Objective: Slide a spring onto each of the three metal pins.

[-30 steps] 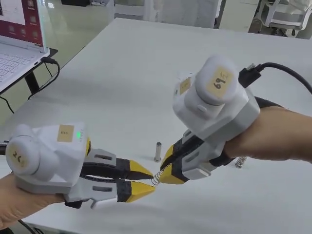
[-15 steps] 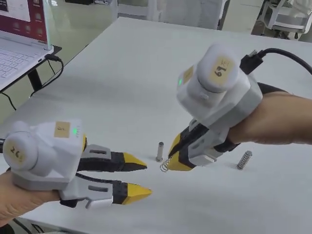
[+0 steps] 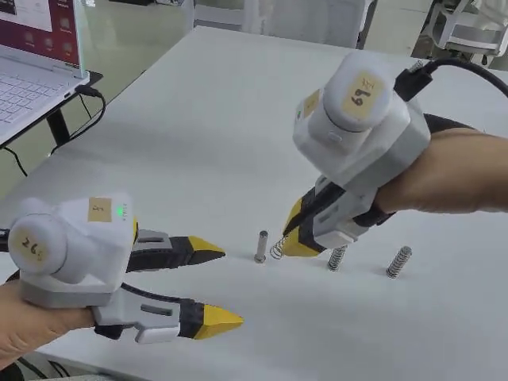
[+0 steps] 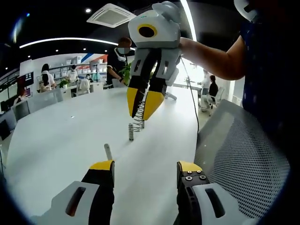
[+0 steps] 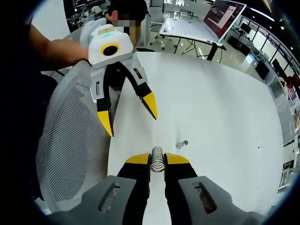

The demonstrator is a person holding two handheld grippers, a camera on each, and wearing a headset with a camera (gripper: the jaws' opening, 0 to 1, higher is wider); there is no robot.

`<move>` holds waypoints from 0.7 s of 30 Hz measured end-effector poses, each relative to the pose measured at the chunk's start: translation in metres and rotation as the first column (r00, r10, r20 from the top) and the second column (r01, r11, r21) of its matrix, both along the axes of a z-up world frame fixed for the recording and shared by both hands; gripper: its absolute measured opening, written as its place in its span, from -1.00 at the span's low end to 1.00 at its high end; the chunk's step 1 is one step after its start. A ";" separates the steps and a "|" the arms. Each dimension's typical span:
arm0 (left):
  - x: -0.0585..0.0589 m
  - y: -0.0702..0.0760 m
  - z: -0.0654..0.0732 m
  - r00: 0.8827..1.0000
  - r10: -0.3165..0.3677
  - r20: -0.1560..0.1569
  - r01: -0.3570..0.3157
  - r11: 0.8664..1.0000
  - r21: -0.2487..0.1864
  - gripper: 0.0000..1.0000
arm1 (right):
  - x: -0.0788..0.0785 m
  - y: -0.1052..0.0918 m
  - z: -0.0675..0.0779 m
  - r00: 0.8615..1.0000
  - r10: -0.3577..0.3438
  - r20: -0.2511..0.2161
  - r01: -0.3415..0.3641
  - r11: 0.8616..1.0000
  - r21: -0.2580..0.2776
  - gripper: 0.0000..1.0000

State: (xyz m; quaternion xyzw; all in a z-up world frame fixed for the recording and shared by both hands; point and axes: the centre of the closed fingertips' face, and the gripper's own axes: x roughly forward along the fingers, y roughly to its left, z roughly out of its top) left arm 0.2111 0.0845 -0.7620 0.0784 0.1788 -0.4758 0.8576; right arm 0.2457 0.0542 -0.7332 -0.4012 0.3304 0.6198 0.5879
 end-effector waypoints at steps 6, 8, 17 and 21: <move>0.003 0.005 -0.001 0.999 0.037 -0.007 -0.037 0.999 -0.009 0.13 | 0.017 0.000 0.001 1.000 0.001 0.022 -0.001 1.000 -0.022 -0.84; 0.004 0.007 -0.003 0.999 0.048 -0.010 -0.048 0.999 -0.003 0.21 | 0.024 0.001 0.001 0.999 0.004 0.033 -0.003 0.999 -0.034 -0.84; 0.006 0.007 -0.003 0.997 0.074 -0.014 -0.074 0.997 -0.003 0.43 | 0.042 0.009 -0.006 0.999 0.020 0.039 -0.017 0.996 -0.082 -0.84; 0.006 0.007 -0.002 0.997 0.078 -0.011 -0.078 0.997 0.002 0.47 | 0.050 0.010 -0.014 0.998 0.040 0.051 -0.033 0.992 -0.122 -0.84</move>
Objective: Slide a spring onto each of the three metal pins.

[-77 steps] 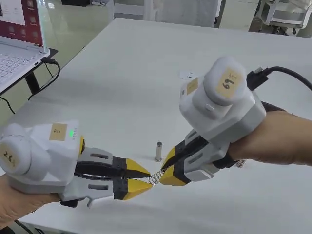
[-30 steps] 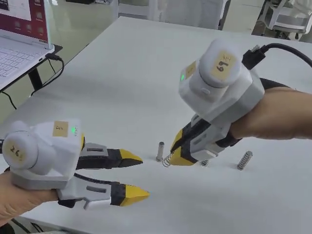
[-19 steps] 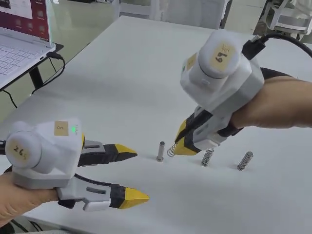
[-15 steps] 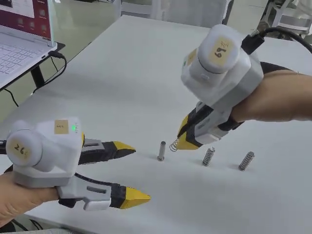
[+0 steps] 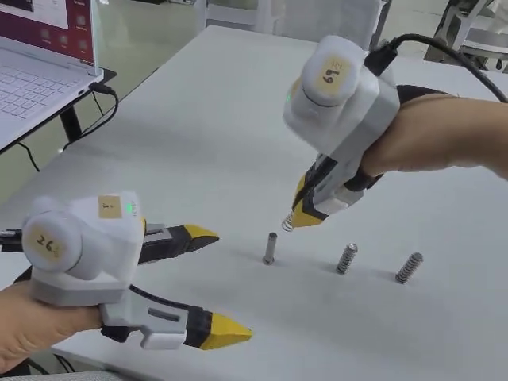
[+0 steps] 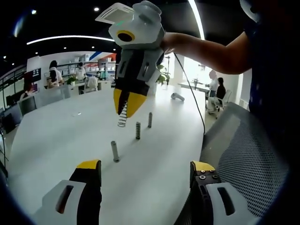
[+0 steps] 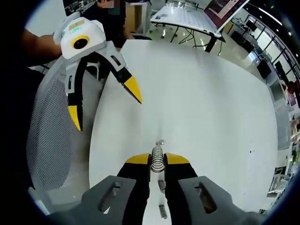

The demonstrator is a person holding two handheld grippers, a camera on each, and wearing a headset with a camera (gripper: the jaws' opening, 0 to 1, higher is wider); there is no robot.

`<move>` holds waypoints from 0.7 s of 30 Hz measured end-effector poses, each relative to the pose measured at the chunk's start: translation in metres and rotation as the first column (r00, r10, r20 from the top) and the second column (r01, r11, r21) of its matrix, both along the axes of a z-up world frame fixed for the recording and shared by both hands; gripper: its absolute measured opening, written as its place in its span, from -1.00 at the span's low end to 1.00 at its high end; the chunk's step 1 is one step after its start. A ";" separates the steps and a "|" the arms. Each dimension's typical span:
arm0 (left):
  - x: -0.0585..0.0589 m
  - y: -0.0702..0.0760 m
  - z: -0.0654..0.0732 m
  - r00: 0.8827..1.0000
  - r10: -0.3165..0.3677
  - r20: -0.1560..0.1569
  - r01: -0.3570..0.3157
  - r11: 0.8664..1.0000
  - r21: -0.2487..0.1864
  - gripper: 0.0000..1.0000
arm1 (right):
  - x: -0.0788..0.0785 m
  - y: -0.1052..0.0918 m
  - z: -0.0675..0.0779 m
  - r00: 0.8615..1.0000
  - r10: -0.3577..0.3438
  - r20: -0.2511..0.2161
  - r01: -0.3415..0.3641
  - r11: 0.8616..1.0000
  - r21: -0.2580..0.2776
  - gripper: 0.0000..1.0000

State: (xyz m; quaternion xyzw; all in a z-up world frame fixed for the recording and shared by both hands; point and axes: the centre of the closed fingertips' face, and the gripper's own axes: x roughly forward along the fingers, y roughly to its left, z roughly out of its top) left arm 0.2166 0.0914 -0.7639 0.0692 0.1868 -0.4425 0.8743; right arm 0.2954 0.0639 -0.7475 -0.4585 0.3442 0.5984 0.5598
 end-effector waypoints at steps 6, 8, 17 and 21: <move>-0.001 -0.002 0.001 1.000 0.007 0.002 -0.007 1.000 -0.006 0.51 | 0.003 0.007 -0.008 1.000 0.013 -0.007 -0.014 1.000 -0.026 -0.84; -0.001 -0.004 0.001 1.000 0.007 0.002 -0.007 1.000 -0.010 0.51 | 0.002 0.009 -0.011 1.000 0.020 -0.010 -0.021 0.999 -0.036 -0.84; -0.006 -0.008 0.000 1.000 0.002 0.001 -0.002 1.000 -0.015 0.52 | 0.006 0.013 -0.027 0.999 0.033 -0.017 -0.034 0.996 -0.077 -0.84; -0.006 -0.009 0.000 1.000 -0.001 0.002 0.001 1.000 -0.017 0.51 | 0.004 0.014 -0.029 0.999 0.035 -0.027 -0.037 0.996 -0.084 -0.84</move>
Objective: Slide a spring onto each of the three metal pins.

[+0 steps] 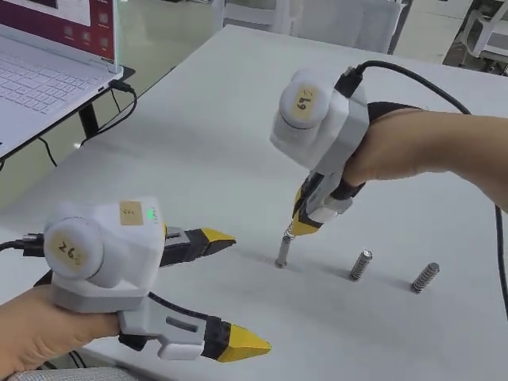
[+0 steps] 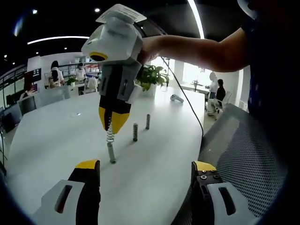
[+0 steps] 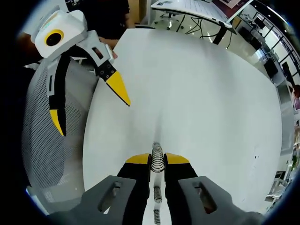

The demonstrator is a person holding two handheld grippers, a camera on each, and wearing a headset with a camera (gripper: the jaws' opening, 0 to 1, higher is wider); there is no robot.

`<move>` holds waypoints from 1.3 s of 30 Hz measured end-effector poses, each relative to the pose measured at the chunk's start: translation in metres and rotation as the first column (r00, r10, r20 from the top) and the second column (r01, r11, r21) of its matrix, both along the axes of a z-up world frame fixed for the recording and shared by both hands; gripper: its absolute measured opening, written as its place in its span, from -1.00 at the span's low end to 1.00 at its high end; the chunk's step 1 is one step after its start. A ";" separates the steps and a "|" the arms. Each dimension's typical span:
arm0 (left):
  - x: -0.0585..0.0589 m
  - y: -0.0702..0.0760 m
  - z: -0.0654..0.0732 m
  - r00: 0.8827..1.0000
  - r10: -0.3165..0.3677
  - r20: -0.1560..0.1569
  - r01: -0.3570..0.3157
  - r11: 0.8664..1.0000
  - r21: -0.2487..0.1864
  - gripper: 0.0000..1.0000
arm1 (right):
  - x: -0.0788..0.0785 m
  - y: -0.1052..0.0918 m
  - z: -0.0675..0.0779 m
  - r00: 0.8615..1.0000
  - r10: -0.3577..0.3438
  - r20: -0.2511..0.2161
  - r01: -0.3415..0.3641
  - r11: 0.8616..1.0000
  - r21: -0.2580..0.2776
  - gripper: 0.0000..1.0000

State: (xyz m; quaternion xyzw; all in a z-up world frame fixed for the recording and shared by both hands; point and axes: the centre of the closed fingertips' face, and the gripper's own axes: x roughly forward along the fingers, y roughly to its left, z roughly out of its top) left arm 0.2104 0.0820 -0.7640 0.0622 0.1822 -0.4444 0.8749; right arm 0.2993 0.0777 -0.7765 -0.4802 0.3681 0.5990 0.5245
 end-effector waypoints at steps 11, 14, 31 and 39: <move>0.000 -0.002 0.001 1.000 -0.006 0.007 0.006 1.000 0.001 0.47 | 0.002 0.001 -0.007 1.000 0.015 0.005 -0.015 1.000 -0.025 -0.84; -0.001 -0.003 0.002 1.000 -0.007 0.008 0.007 1.000 0.000 0.45 | 0.003 0.002 -0.007 1.000 0.016 0.006 -0.016 1.000 -0.026 -0.84; 0.000 -0.001 0.001 1.000 -0.009 0.005 0.009 1.000 0.008 0.42 | 0.002 0.005 -0.035 1.000 0.030 -0.009 -0.031 0.995 -0.098 -0.83; 0.000 0.003 -0.001 1.000 -0.009 0.006 0.008 1.000 0.008 0.40 | 0.000 0.006 -0.048 0.999 0.036 -0.022 -0.038 0.991 -0.127 -0.83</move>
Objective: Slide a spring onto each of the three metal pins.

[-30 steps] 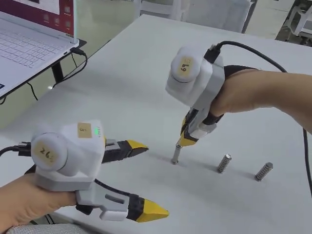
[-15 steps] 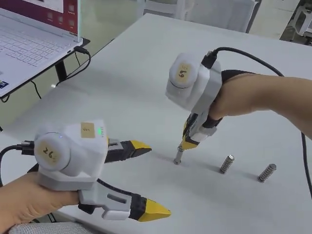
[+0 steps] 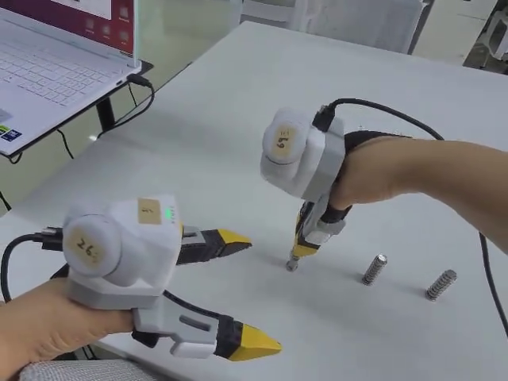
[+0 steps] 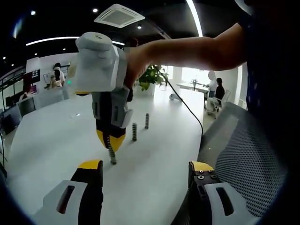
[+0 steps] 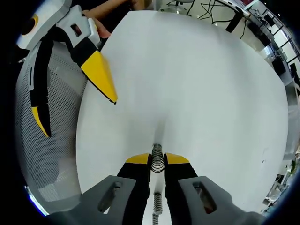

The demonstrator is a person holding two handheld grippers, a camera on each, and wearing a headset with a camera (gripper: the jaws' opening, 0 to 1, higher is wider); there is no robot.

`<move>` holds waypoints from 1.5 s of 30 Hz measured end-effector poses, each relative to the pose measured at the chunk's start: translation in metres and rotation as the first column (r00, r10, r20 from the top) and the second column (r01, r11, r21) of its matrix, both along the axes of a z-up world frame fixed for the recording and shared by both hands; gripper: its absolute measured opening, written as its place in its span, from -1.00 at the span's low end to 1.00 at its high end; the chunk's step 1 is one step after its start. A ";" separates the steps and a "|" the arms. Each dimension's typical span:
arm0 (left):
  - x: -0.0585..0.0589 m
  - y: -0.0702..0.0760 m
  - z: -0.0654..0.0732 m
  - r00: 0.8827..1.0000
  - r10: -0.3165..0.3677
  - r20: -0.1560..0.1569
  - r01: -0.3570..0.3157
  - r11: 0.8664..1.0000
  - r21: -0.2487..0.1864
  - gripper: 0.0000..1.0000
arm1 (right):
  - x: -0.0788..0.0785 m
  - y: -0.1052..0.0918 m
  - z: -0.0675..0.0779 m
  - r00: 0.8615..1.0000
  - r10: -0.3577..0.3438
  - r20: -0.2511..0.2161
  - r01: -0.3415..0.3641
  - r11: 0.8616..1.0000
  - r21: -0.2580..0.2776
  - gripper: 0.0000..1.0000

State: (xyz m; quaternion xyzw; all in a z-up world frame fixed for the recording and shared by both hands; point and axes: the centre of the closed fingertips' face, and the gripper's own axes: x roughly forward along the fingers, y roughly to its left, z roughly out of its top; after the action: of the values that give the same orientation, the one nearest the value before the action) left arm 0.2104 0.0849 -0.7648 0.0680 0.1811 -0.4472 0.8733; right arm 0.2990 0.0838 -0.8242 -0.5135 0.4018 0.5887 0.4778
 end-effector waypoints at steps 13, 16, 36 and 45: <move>-0.001 0.000 -0.001 1.000 0.000 -0.001 0.000 1.000 0.001 0.40 | -0.004 -0.004 -0.017 1.000 0.009 -0.010 -0.009 1.000 -0.025 -0.83; -0.001 0.000 -0.001 1.000 0.001 -0.001 -0.001 1.000 0.000 0.39 | -0.004 -0.002 -0.017 1.000 0.003 -0.010 -0.003 1.000 -0.012 -0.83; -0.001 -0.003 -0.001 1.000 -0.007 -0.006 0.007 1.000 0.001 0.39 | -0.002 -0.011 -0.013 0.999 -0.031 -0.012 0.032 0.998 0.049 -0.39; 0.001 -0.003 -0.001 1.000 -0.010 -0.012 0.010 1.000 0.003 0.39 | -0.002 -0.020 -0.009 0.997 -0.073 -0.016 0.074 0.994 0.081 -0.34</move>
State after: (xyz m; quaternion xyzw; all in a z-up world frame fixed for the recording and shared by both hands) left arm 0.2113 0.0817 -0.7660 0.0675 0.1864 -0.4517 0.8699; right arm 0.2967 0.0634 -0.8335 -0.4747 0.3993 0.5899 0.5170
